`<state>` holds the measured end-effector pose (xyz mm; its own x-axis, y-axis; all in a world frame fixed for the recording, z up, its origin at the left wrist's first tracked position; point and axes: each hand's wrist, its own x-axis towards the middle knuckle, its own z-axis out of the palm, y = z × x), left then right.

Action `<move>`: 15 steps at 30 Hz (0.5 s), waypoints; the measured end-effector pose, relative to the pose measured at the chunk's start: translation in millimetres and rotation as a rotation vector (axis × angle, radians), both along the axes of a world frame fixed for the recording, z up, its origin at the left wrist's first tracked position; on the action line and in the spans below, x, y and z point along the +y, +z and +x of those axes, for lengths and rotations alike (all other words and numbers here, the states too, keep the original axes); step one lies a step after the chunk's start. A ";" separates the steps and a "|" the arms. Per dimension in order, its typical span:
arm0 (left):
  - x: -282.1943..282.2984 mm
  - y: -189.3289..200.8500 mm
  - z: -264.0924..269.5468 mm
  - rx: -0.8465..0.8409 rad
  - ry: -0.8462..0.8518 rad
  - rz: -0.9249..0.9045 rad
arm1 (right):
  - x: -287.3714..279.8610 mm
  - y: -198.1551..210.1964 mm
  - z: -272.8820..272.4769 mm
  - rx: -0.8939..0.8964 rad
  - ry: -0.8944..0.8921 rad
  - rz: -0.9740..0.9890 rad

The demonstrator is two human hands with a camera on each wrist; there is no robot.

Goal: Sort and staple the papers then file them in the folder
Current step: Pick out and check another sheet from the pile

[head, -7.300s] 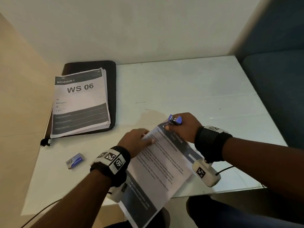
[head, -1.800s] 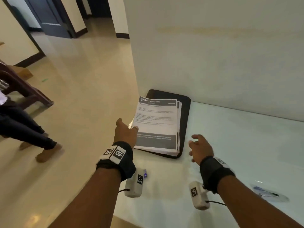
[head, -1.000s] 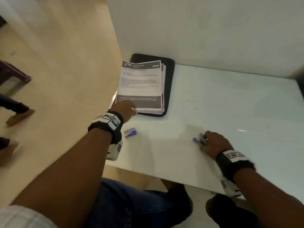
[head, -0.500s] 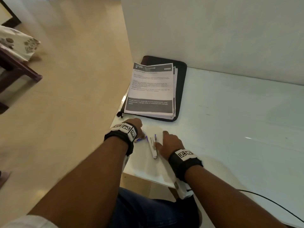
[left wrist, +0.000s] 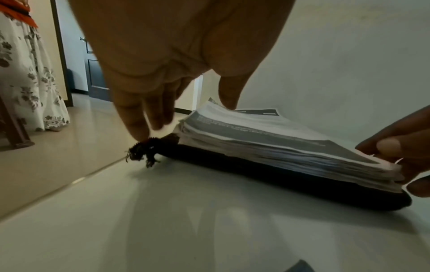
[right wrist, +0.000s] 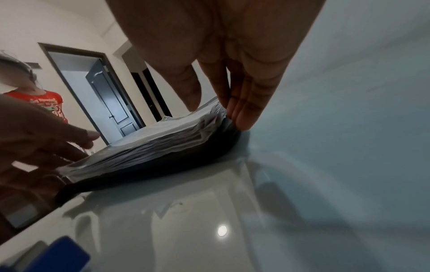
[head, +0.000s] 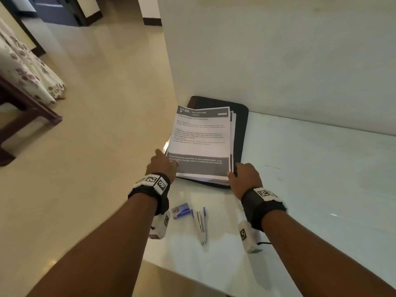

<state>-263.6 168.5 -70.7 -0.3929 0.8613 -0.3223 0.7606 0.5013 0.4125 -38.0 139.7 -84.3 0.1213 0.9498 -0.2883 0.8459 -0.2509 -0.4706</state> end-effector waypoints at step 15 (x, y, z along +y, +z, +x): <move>14.4 -16.9 -5.9 -0.173 0.097 -0.014 | 30.2 2.4 -20.3 0.137 -0.204 -0.144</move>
